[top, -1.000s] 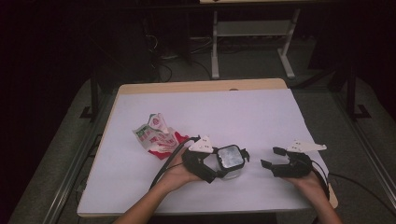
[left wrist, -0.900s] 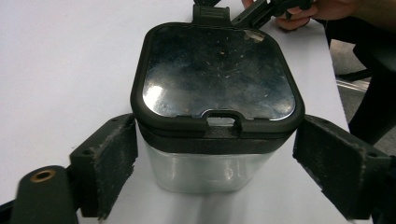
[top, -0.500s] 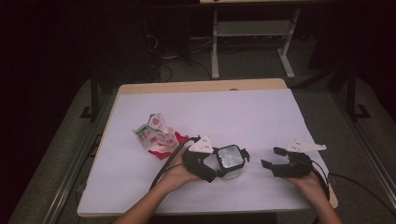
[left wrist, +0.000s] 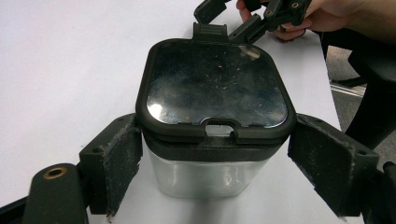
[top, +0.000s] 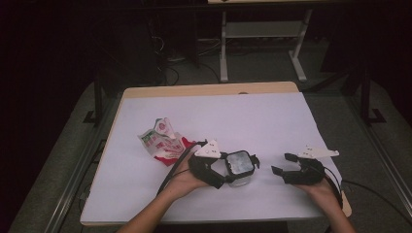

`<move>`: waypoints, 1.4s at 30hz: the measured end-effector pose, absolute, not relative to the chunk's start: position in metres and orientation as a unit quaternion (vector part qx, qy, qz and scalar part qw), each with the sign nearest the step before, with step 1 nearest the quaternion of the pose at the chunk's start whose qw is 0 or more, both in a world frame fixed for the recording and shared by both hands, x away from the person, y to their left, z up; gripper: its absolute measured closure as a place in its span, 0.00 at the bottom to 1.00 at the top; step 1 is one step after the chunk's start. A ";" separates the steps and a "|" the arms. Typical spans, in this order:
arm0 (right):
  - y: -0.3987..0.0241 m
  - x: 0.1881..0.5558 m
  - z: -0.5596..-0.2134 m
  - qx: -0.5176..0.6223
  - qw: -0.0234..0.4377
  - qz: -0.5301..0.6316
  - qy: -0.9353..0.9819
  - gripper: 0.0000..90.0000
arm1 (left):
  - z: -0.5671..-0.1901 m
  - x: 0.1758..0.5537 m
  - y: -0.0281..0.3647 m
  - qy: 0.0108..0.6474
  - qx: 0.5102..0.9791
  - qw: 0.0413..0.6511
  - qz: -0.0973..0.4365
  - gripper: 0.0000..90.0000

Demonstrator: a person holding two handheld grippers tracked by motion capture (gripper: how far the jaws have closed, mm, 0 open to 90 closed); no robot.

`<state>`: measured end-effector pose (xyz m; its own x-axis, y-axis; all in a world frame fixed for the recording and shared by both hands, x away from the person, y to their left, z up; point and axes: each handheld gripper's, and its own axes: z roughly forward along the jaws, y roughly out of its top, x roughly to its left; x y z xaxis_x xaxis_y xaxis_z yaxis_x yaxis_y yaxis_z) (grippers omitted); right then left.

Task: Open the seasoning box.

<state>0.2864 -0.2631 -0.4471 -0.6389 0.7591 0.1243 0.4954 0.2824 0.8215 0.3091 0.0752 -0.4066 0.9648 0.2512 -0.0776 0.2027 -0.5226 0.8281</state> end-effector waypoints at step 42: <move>-0.262 0.288 -0.450 0.400 0.136 0.446 0.789 0.26 | -0.397 0.307 0.076 0.131 0.863 0.486 0.033 0.21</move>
